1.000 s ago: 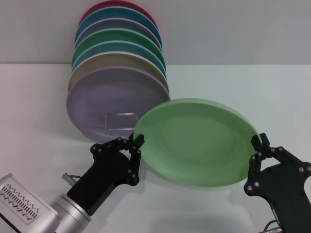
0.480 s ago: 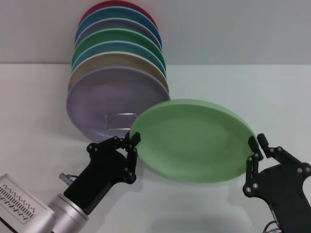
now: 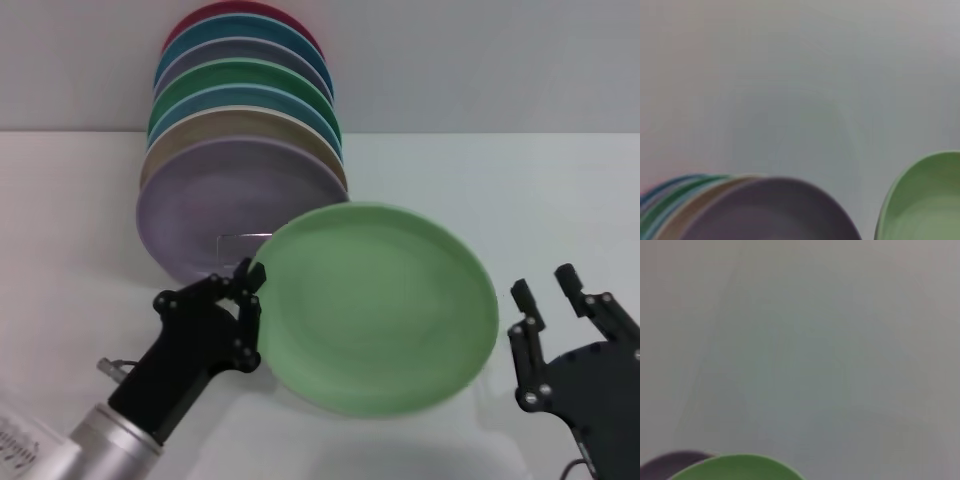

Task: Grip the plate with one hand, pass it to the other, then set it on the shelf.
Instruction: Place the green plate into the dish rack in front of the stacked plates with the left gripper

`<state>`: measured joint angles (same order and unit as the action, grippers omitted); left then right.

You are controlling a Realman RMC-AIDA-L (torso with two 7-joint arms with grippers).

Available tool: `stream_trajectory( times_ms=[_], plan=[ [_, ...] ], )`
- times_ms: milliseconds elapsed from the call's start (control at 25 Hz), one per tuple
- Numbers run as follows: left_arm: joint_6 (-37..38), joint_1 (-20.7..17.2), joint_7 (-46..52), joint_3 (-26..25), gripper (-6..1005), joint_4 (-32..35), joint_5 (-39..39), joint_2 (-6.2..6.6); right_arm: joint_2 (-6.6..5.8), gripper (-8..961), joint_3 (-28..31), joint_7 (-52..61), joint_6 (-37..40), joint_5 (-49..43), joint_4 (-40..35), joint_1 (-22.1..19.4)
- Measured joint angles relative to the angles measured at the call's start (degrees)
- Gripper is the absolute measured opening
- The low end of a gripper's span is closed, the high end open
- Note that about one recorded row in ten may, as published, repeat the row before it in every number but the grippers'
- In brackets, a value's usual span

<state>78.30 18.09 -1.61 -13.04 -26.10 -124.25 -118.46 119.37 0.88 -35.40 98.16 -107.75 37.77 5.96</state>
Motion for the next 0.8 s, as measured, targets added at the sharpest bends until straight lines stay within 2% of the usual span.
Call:
stream_trajectory(
  times_ms=[120, 360, 440, 600, 800],
  plan=[
    [3.6, -0.9, 0.4, 0.0, 39, 0.1, -0.1, 0.25, -0.02, 318, -2.1, 3.2, 3.6, 0.0, -1.6, 0.3],
    [10.4, -2.3, 0.7, -0.6, 35, 1.0, 0.1, 0.34, 0.09, 317, -3.4, 5.4, 4.3, 0.0, -3.8, 1.0],
    [13.6, -3.2, 0.7, -4.3, 33, 1.3, 0.0, 0.33, 0.13, 317, -4.2, 7.0, 3.6, 0.1, -5.7, 1.2],
    [15.7, -3.4, 0.5, -7.7, 34, 2.1, -0.1, 0.24, 0.14, 318, -4.4, 8.3, 2.3, 0.4, -7.3, 1.2],
    [20.0, -2.4, -0.1, -13.1, 34, 6.2, -0.1, -0.05, 0.16, 318, -3.1, 8.5, -1.5, 0.6, -8.9, 1.0]
  ],
)
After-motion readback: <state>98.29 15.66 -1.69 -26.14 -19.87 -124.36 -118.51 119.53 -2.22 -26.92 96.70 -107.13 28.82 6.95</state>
